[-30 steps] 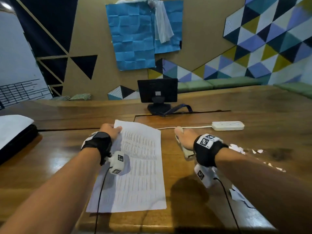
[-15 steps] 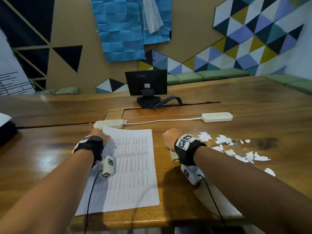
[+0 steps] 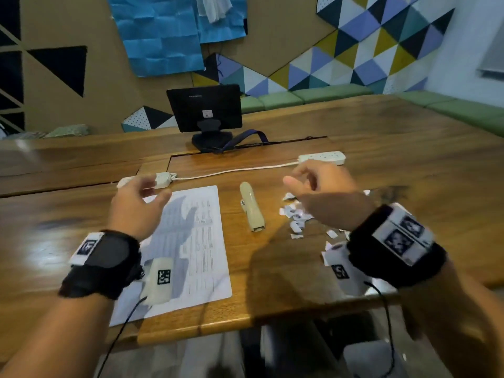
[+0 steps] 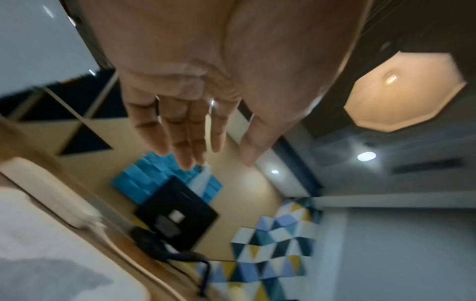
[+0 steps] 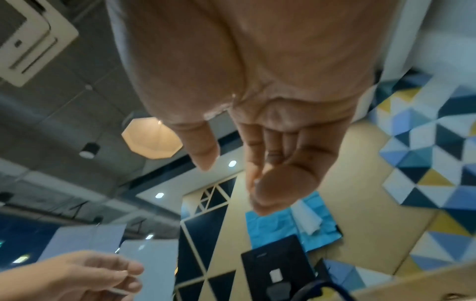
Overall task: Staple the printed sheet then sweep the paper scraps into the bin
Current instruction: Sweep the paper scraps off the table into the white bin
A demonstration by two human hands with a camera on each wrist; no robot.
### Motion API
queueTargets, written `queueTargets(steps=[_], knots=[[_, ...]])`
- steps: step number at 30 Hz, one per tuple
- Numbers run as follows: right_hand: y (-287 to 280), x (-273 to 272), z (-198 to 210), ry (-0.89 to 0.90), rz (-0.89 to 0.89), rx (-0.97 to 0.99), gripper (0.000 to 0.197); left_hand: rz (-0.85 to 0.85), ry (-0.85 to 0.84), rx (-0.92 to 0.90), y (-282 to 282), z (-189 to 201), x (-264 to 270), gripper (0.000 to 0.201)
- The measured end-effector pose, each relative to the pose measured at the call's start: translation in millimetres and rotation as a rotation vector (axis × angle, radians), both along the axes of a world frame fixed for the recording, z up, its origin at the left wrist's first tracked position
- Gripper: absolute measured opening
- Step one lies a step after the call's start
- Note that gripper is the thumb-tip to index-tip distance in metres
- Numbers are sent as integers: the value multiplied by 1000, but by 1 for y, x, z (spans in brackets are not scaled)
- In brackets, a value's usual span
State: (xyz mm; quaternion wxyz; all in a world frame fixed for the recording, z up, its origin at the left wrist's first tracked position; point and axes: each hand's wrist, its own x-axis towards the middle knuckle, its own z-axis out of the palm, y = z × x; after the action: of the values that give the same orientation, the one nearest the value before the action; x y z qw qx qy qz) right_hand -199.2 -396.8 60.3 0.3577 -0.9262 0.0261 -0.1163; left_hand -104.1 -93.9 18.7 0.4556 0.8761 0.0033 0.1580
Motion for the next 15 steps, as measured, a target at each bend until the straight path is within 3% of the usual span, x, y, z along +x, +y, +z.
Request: queueTargets(steps=[1, 3, 5, 10, 13, 14, 15], knots=[[-16, -30, -1, -40, 5, -8, 31, -94, -58, -44, -14, 3, -25, 37], [-52, -87, -16, -14, -13, -5, 43, -299, -109, -130, -42, -1, -74, 27], [-85, -135, -48, 178, -67, 14, 47, -505, -61, -150, -74, -17, -121, 21], [-155, -197, -173, 644, -338, -116, 32, -928, 102, 163, -152, -91, -188, 23], [-169, -204, -245, 900, -333, -192, 19, -1080, 176, 352, -196, -129, -200, 29], [-172, -206, -270, 948, -333, -175, 20, -1109, 183, 388, -210, -137, -201, 27], [-176, -209, -294, 951, -332, -145, 40, -1127, 188, 414, -225, -146, -201, 25]])
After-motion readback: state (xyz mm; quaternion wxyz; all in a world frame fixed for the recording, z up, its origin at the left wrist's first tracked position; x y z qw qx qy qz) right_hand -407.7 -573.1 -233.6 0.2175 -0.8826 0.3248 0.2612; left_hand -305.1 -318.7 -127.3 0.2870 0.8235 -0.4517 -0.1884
